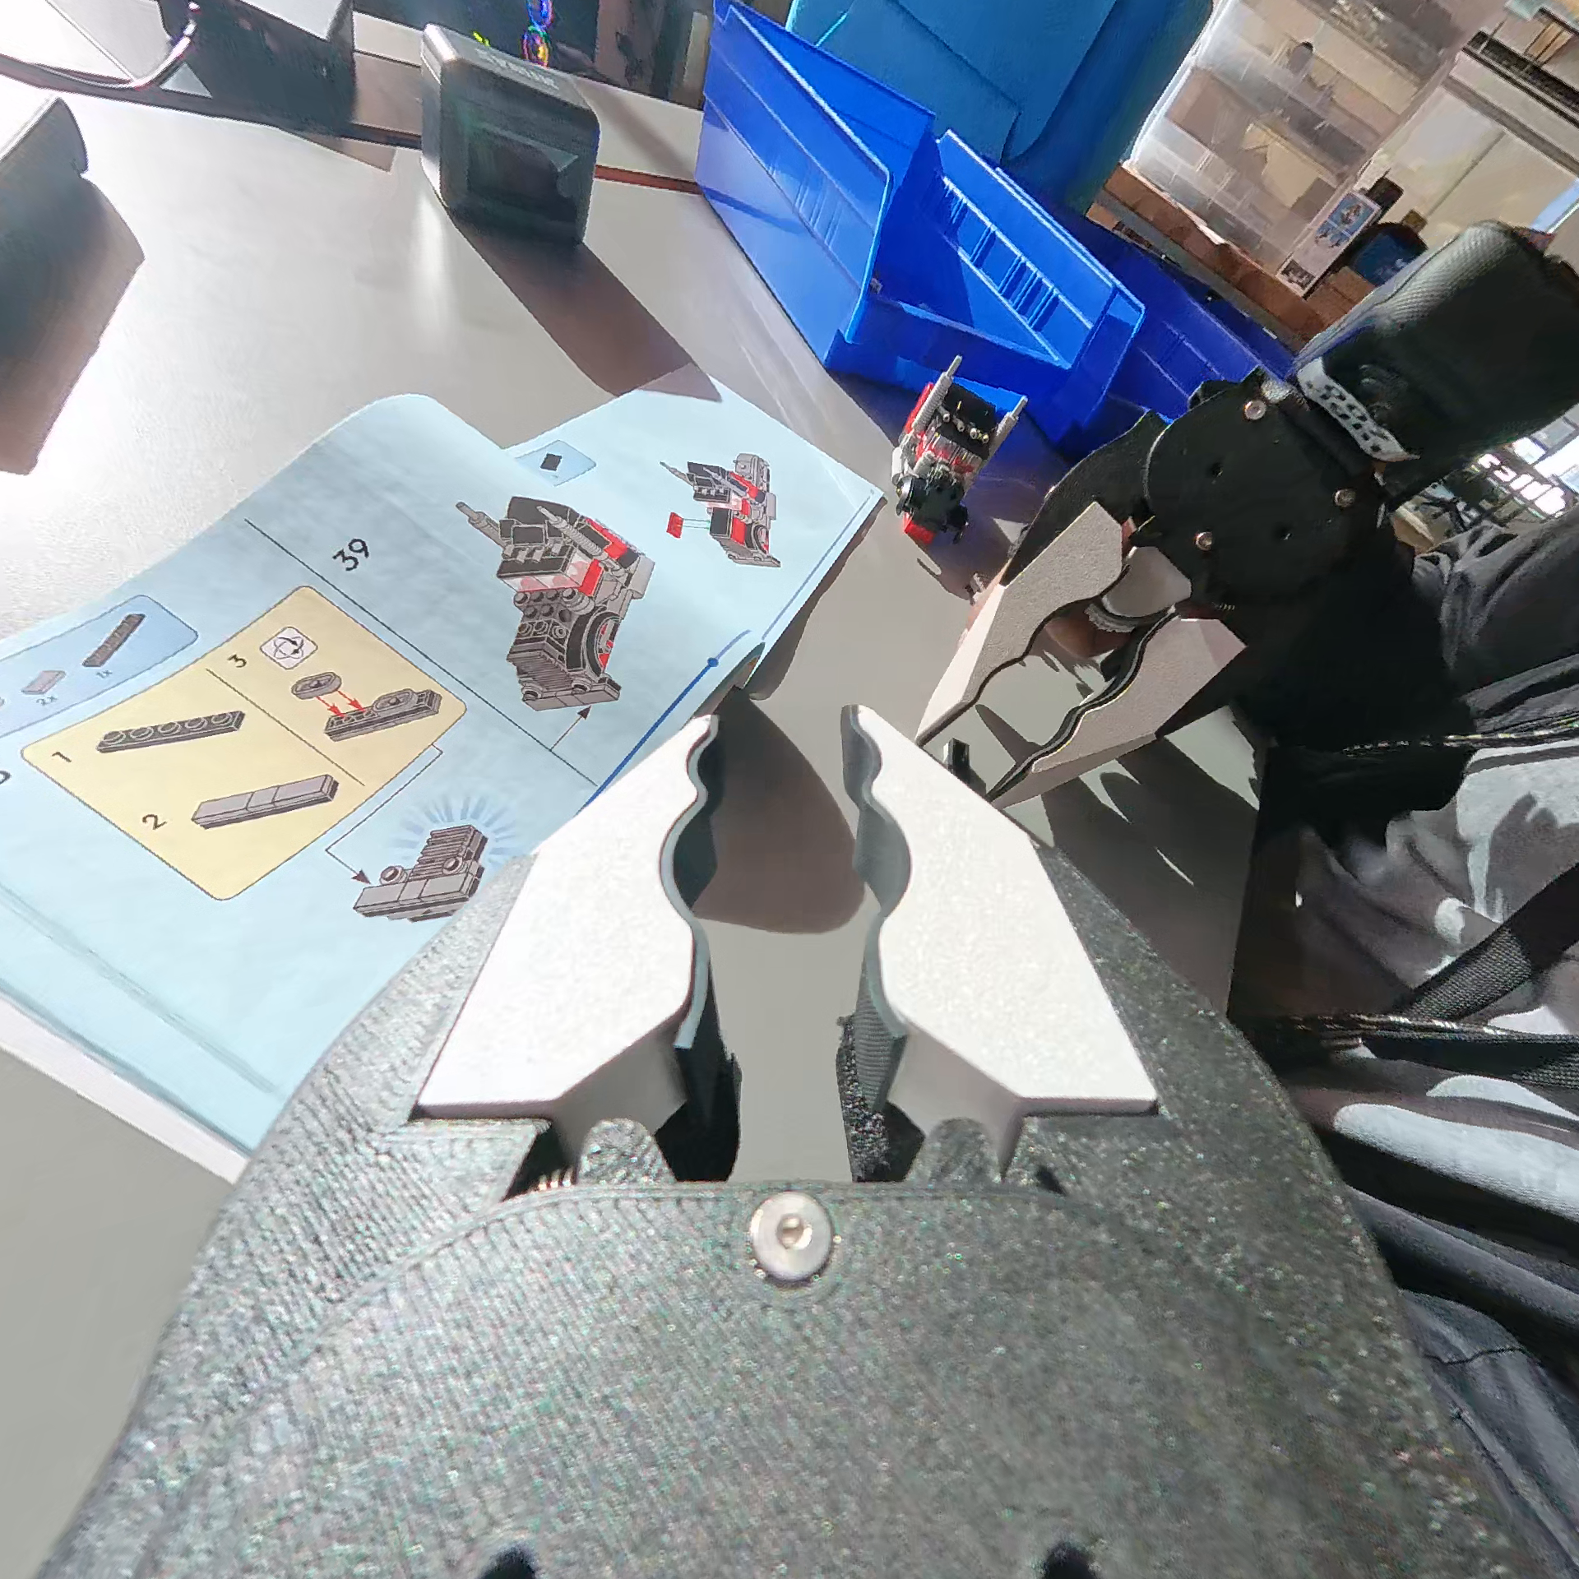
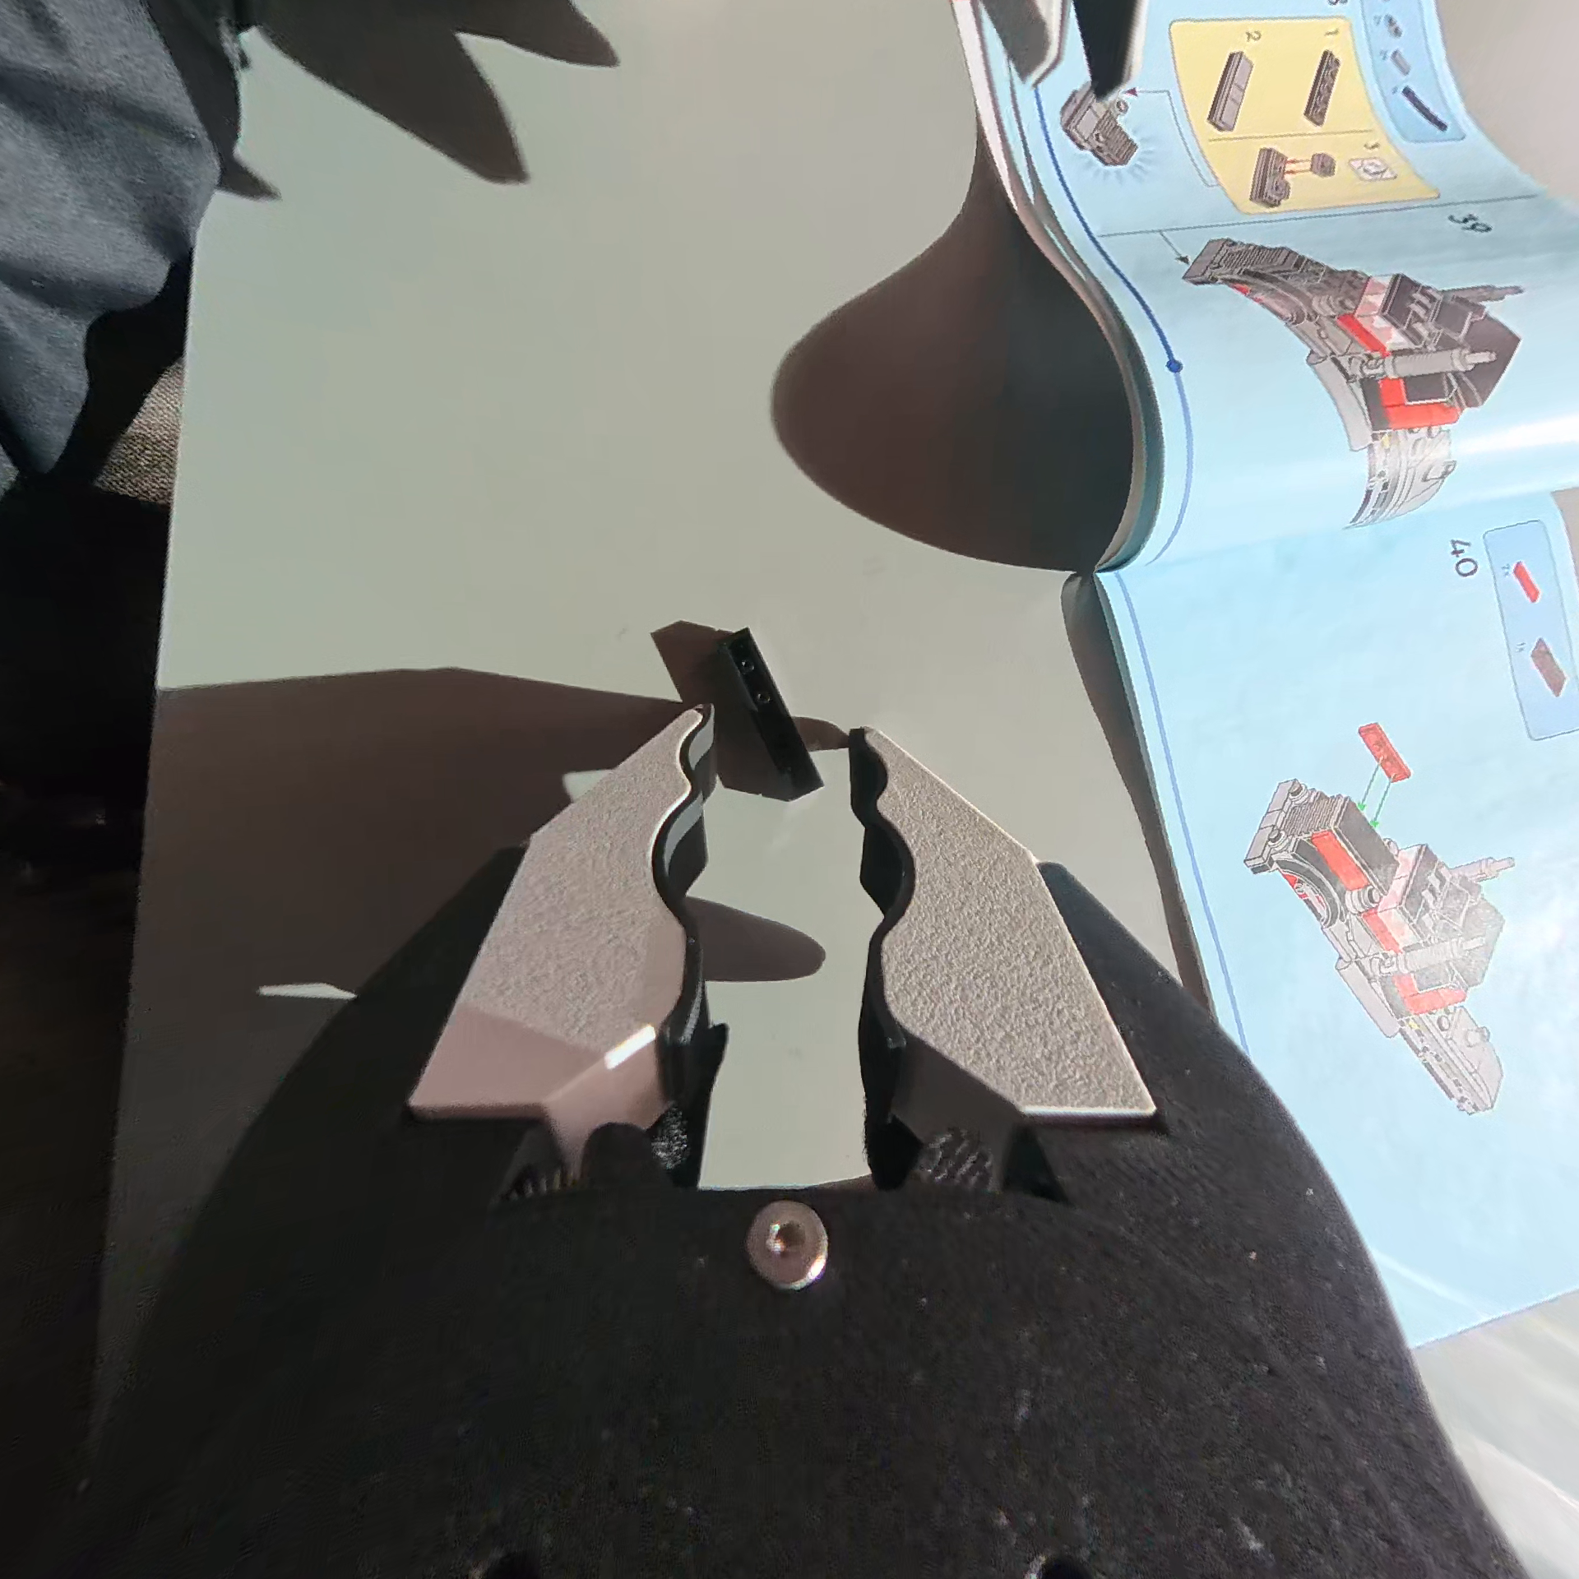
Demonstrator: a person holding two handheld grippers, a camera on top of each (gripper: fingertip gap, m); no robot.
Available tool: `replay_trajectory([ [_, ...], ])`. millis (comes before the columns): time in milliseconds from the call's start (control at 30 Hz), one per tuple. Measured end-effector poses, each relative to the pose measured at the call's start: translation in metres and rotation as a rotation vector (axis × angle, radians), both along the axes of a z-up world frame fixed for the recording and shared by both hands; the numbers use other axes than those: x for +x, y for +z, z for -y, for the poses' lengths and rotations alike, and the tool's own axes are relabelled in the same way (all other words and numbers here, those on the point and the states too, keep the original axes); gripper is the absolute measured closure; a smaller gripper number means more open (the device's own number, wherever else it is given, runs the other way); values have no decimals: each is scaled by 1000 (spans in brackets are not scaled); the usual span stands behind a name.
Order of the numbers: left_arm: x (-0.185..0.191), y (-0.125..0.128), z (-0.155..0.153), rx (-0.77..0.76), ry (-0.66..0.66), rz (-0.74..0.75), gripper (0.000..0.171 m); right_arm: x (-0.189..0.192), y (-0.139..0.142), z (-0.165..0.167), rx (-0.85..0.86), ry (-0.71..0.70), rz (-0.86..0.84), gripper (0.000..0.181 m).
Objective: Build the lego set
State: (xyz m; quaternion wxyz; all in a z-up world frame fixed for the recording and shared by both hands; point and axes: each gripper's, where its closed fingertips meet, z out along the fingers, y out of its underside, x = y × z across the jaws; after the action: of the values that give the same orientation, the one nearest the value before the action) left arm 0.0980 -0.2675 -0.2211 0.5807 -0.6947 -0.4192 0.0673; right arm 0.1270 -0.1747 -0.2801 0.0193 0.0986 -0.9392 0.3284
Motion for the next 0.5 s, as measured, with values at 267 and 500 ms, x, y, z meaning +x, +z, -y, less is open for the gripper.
replay_trajectory([
  [267,-2,-2,-9,-16,-25,6,144,-1,1,-1,-31,-3,-43,170],
  [500,3,-2,-25,-27,-99,-6,145,3,10,-2,-91,-4,38,171],
])
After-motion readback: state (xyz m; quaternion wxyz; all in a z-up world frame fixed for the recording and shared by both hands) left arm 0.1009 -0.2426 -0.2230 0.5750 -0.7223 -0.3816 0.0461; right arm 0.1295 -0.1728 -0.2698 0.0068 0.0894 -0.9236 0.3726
